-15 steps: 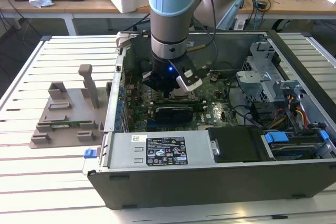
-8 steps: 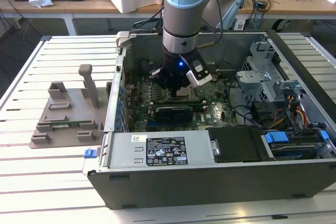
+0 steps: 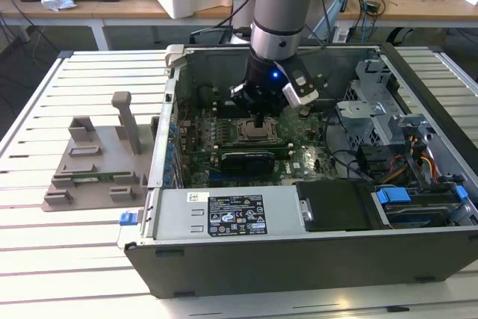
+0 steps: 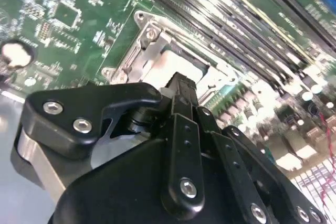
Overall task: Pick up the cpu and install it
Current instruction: 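Install the second cpu locking lever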
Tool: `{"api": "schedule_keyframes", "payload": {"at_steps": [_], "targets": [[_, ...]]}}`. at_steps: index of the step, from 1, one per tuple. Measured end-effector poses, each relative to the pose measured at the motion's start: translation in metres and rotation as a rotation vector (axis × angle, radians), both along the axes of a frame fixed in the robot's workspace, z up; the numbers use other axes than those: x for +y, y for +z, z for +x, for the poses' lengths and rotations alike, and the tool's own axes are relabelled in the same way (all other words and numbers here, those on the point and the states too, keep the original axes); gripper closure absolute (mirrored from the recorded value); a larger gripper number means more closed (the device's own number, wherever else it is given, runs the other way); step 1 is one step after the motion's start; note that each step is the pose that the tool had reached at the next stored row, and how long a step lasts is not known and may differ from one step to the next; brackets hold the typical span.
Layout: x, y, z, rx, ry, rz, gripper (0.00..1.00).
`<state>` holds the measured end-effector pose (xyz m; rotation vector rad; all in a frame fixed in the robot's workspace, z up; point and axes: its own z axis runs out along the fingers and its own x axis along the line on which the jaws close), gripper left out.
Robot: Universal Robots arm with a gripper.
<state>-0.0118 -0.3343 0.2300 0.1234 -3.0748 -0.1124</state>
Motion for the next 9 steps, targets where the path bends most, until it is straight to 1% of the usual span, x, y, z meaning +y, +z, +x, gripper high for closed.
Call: {"api": "schedule_keyframes", "payload": {"at_steps": [3, 5, 6, 7, 9], "targets": [[0.0003, 0.0136, 0.0, 0.0, 0.0, -0.0006, 0.89], [0.0004, 0.0249, 0.0, 0.0, 0.0, -0.0007, 0.89], [0.0004, 0.0291, 0.0, 0.0, 0.0, -0.0008, 0.89], [0.0004, 0.0317, 0.0, 0.0, 0.0, -0.0007, 0.89], [0.0005, 0.0323, 0.0, -0.0001, 0.0, -0.0004, 0.89]]}}
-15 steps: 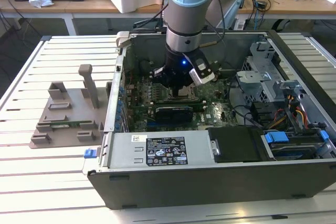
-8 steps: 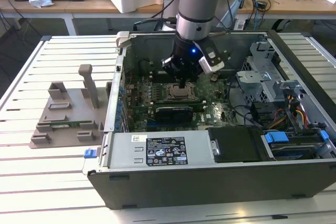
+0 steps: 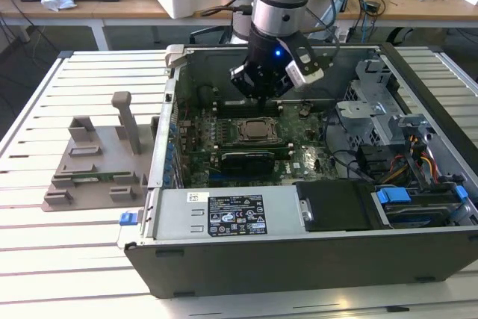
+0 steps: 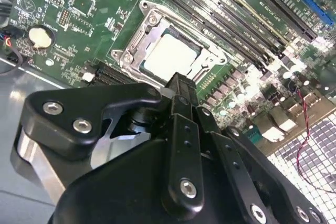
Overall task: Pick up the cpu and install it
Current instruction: 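Install the second cpu locking lever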
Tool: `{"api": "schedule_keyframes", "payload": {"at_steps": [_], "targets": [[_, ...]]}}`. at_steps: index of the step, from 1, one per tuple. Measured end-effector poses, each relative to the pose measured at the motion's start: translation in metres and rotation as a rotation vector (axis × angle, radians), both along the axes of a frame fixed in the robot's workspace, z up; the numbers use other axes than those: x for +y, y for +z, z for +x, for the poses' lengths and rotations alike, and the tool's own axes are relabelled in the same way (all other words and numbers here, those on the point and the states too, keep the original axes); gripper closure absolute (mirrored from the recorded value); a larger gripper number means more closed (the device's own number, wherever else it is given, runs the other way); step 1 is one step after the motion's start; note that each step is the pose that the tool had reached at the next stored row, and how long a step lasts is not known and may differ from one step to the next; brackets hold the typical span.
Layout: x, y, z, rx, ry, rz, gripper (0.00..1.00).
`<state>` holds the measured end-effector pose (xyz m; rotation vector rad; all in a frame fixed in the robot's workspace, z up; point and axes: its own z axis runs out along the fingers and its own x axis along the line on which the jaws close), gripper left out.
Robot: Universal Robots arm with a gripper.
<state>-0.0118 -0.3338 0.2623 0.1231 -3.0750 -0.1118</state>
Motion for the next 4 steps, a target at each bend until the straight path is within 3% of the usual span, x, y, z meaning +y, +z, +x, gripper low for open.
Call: {"api": "schedule_keyframes", "payload": {"at_steps": [4], "targets": [[0.0, 0.0002, 0.0, 0.0001, 0.0, -0.0002, 0.89]]}}
